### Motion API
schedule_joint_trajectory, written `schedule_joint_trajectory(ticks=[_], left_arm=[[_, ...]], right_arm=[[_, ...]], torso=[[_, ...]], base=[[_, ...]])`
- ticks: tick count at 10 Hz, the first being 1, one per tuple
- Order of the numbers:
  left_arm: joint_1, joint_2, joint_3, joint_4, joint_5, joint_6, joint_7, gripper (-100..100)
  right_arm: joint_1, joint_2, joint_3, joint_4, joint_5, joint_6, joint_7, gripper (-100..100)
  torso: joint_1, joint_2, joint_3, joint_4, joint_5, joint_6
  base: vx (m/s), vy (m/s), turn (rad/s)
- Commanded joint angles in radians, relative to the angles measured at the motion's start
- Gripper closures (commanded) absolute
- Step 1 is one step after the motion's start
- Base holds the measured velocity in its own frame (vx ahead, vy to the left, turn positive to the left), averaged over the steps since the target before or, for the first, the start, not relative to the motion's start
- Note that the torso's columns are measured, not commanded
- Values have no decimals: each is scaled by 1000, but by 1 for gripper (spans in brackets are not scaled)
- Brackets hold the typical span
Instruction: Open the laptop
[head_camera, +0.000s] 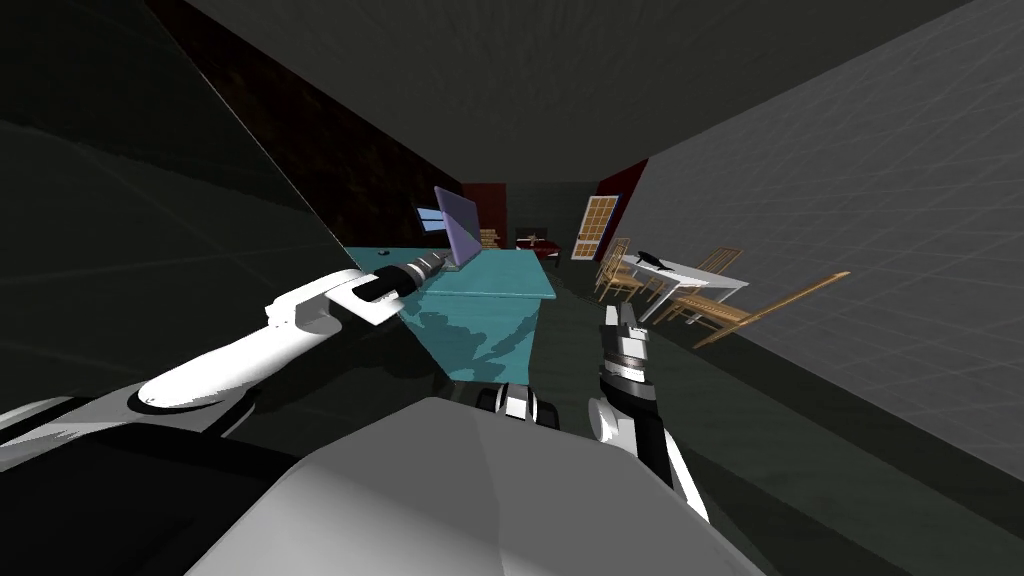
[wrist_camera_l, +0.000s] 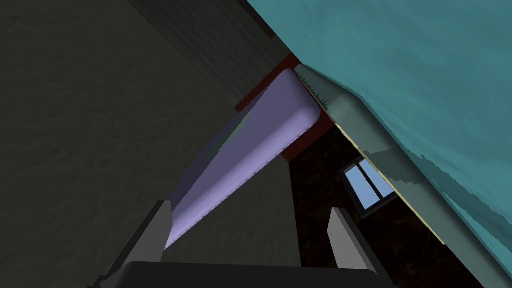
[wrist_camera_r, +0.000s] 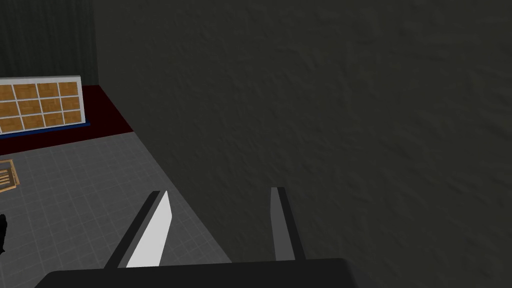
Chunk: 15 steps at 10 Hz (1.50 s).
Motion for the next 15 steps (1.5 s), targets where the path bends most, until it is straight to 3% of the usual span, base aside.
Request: schedule_joint_trajectory(ticks=[1, 8, 11, 12, 13, 15], left_arm=[[-26, 49, -4, 17, 3, 67, 43, -100], [-82, 170, -5, 49, 17, 212, 135, -100], [-90, 170, -9, 52, 23, 207, 132, -100], [-91, 171, -9, 52, 24, 209, 132, 100], [-108, 135, 1, 86, 41, 193, 151, 100], [-127, 98, 11, 118, 58, 177, 170, 100]], right_arm=[[0, 0, 0, 0, 0, 0, 0, 0], [0, 0, 0, 0, 0, 0, 0, 0], [0, 0, 0, 0, 0, 0, 0, 0], [0, 0, 0, 0, 0, 0, 0, 0], [0, 0, 0, 0, 0, 0, 0, 0], [0, 0, 0, 0, 0, 0, 0, 0]], torso=[[0, 0, 0, 0, 0, 1], [-1, 0, 0, 0, 0, 1], [1, -5, -3, -1, 0, 1], [-1, -1, -1, -1, 0, 1], [-2, 2, 1, 1, -1, 2], [3, 3, 3, -1, 5, 2]], base=[[53, 35, -189], [42, 25, -128], [51, 12, -16], [-2, -3, 10], [-30, 19, -29], [-48, 16, -28]])
